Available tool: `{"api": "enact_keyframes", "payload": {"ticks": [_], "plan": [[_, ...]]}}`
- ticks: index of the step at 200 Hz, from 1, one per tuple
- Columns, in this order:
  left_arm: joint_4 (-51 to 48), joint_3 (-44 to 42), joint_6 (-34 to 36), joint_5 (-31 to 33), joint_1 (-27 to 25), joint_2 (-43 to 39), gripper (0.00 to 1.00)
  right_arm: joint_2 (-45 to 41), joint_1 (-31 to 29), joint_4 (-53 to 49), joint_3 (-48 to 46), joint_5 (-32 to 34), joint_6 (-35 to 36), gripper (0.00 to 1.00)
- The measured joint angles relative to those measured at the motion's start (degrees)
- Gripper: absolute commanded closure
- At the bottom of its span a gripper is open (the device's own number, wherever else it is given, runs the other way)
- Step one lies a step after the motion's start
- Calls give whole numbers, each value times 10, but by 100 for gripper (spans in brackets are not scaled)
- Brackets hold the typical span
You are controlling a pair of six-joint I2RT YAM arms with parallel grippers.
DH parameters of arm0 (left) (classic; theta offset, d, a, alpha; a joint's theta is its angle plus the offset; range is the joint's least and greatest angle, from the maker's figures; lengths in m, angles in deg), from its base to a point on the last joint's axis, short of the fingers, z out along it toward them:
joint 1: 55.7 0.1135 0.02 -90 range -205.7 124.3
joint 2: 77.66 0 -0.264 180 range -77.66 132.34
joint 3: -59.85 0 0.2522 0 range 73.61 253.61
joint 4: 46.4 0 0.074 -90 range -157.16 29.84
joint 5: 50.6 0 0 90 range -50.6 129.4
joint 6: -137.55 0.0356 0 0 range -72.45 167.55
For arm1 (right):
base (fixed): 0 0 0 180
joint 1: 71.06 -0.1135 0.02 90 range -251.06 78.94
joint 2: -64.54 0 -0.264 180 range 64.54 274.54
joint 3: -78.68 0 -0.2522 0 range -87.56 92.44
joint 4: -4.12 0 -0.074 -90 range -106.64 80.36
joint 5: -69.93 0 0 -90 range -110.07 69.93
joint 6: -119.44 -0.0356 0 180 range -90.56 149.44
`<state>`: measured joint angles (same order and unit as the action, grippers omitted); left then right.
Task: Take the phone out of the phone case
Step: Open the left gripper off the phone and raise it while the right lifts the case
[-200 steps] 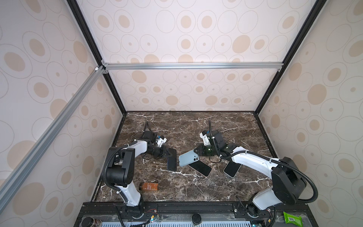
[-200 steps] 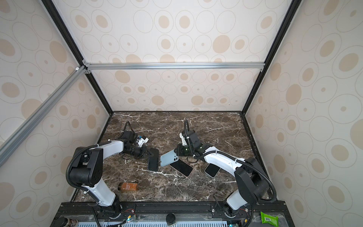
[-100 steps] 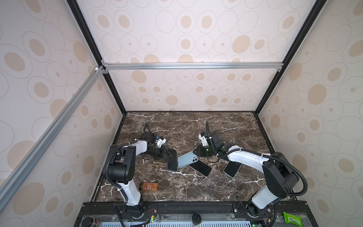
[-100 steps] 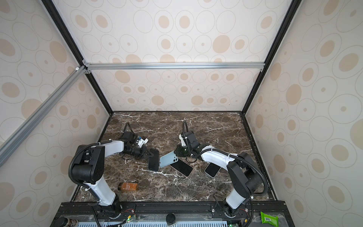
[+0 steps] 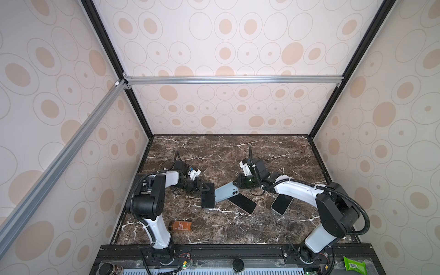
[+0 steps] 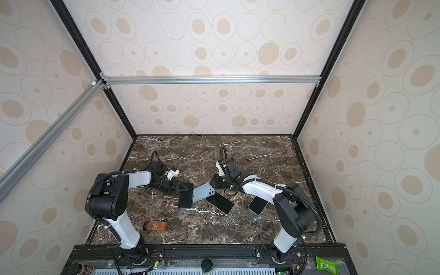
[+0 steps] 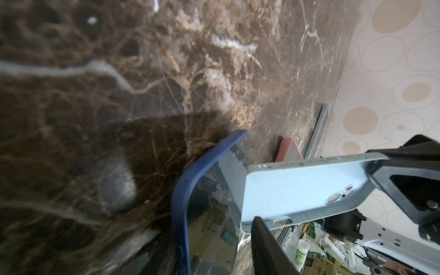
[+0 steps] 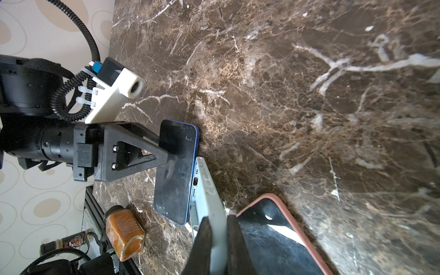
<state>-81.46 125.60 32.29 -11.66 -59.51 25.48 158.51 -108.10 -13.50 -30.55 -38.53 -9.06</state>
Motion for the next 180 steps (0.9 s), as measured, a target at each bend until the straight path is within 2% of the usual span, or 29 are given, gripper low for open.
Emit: {"api": "enact_keyframes", "payload": {"ticks": [36,61,87,106,122,149,180], "plan": [[0,0,0,25,2,-15,40,0,0,-4,3,0,2,100],[-3,-3,-2,97,4,-52,37,-3,0,-15,3,0,7,100],[-16,-2,-1,170,7,-123,36,-37,0,-42,4,3,25,100],[-21,4,9,205,2,-206,36,-87,0,-63,11,9,44,100],[-6,12,23,247,-14,-292,34,-139,1,-76,22,18,65,100],[38,22,49,301,-76,-438,32,-225,5,-76,27,42,101,100],[72,56,65,315,-142,-499,31,-275,9,-131,77,69,156,100]]}}
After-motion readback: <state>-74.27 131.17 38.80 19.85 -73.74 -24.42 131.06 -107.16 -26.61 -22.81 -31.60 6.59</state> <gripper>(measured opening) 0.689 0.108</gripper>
